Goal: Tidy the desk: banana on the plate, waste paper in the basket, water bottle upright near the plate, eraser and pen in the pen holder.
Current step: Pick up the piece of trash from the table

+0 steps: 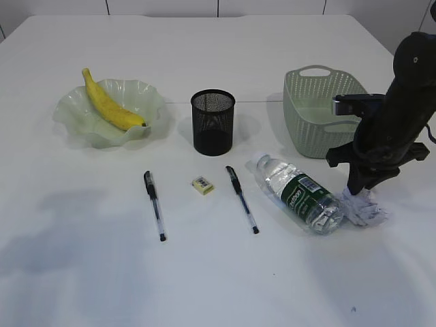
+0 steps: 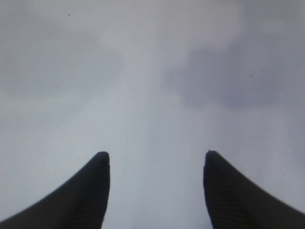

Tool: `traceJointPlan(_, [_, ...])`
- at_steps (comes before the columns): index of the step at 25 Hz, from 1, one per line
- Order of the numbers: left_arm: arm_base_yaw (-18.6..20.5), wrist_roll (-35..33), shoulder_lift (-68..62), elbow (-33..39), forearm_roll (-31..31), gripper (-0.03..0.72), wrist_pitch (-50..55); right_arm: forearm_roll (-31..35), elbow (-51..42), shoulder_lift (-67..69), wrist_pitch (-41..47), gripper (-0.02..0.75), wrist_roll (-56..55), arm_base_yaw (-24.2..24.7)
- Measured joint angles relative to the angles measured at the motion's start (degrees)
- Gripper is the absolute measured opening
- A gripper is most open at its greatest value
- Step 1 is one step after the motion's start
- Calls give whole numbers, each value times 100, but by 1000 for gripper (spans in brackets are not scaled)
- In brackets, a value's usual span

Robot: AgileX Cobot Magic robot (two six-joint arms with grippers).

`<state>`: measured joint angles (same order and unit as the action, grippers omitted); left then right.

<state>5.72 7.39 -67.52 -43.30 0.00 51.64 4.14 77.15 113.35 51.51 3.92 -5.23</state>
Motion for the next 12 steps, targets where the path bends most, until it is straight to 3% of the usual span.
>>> traceJointPlan(4, [0,0,0,0,0,443,9,0,0,-44,152,54,0,0])
traceJointPlan(12, [0,0,0,0,0,443,40,-11,0,-911,343,50,0,0])
